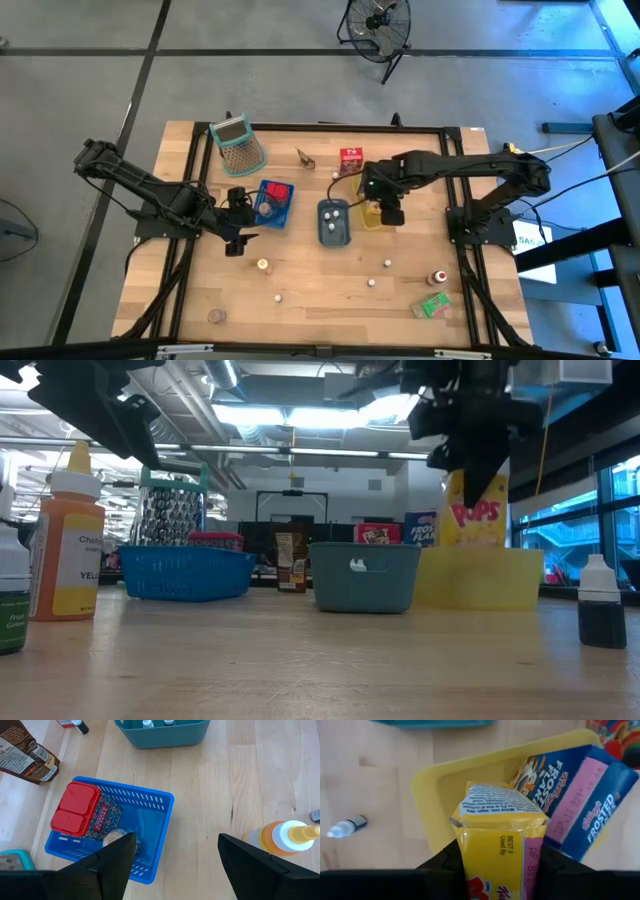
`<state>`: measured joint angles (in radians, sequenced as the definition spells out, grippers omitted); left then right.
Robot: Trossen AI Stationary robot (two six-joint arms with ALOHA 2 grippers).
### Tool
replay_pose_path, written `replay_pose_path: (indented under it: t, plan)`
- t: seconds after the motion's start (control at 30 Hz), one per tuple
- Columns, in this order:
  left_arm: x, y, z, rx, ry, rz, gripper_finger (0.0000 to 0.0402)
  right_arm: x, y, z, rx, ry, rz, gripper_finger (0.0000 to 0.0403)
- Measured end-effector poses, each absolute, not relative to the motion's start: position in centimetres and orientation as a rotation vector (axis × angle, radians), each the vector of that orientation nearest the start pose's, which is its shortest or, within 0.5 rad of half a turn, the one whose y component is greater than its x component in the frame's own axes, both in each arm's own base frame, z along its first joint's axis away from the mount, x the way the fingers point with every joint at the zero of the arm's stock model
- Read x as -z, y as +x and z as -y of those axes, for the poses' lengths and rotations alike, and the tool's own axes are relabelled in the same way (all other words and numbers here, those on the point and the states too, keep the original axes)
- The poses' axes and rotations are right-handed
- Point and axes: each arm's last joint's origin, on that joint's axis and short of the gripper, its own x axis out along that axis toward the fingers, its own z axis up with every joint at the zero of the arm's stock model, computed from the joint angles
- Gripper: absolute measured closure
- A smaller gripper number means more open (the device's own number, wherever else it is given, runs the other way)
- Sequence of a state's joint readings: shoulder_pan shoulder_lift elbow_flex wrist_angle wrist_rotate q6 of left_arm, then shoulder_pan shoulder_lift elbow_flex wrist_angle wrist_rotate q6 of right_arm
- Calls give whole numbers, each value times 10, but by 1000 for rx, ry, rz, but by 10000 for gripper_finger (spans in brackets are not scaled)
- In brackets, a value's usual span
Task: Pick & Place Kitchen Items
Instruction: Put the yellow cereal box into the yellow bin
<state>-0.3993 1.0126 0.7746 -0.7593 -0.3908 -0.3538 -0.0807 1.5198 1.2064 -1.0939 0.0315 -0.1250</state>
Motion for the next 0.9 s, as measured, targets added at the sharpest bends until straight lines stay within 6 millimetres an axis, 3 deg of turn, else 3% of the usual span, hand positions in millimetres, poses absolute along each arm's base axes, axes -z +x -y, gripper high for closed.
replay_pose_path:
  t: [0.37,0.9]
  plan:
    - [-249,174,61,-150,63,-902,123,-235,287,26,1,-188,-1452,268]
    - [-249,174,61,-150,63,-902,123,-235,289,26,-7,-203,-1426,268]
